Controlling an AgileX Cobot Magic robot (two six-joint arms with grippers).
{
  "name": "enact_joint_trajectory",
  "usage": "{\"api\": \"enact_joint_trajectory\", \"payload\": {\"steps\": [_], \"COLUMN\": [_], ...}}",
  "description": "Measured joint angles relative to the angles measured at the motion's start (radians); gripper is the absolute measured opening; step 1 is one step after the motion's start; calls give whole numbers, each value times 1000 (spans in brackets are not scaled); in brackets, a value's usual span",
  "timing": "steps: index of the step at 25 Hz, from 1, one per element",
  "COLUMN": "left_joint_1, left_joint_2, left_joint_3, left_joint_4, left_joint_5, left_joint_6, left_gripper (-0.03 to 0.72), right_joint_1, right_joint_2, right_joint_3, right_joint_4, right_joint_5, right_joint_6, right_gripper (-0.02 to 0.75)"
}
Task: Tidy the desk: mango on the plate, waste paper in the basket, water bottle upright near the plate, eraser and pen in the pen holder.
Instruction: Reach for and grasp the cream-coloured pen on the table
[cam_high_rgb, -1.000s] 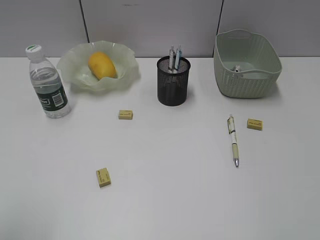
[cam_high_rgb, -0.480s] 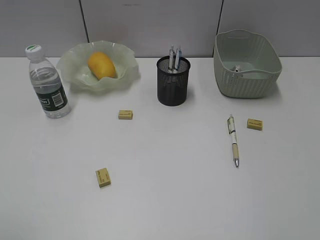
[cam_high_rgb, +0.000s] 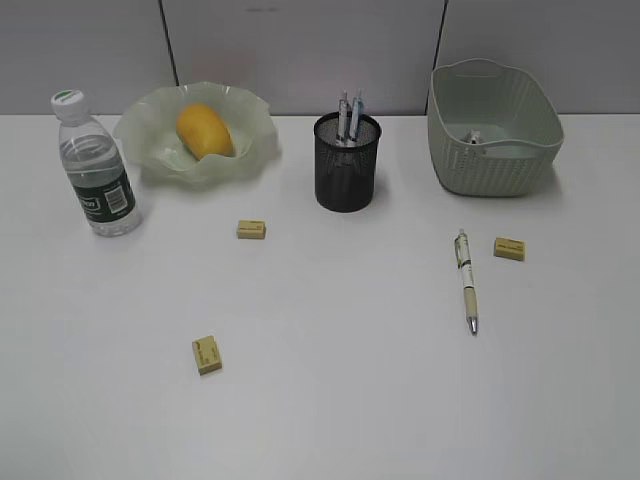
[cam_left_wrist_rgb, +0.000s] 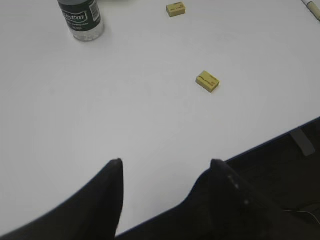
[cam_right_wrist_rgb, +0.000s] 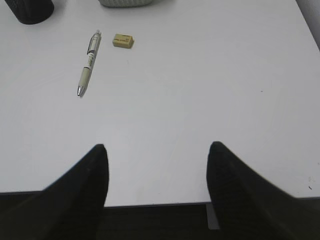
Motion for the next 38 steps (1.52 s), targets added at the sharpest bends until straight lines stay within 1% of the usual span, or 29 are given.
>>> {"api": "enact_joint_trajectory", "payload": {"steps": [4, 10, 14, 18, 23, 26, 32, 35, 38], "left_joint_1": [0, 0, 0, 3, 11, 44, 151, 205, 245], "left_joint_2": [-22, -198, -230, -230, -230, -230, -230, -230, -230], "left_joint_3": [0, 0, 0, 0, 0, 0, 0, 0, 0], "left_joint_4": [0, 0, -1, -1, -1, -1, -1, -1, -1], "left_joint_5": [0, 1, 1, 1, 1, 1, 1, 1, 1], "left_joint_6": [0, 0, 0, 0, 0, 0, 0, 0, 0], "left_gripper": [412, 410, 409, 409, 396, 394, 393, 393, 393], "right_joint_1": [0, 0, 0, 0, 0, 0, 0, 0, 12], "right_joint_2": [45, 161, 287, 419, 643, 804, 1077, 1196, 1301], "right_joint_3": [-20, -81, -109, -114, -157, -209, -358, -439, -516], "right_joint_4": [5, 7, 14, 30, 52, 71, 99, 134, 174], "right_joint_5": [0, -1, -17, -75, -116, -120, -133, -138, -142], "right_joint_6": [0, 0, -7, -10, -11, -11, -13, -13, -13], "right_gripper": [496, 496, 496, 496, 495, 495, 495, 495, 495]}}
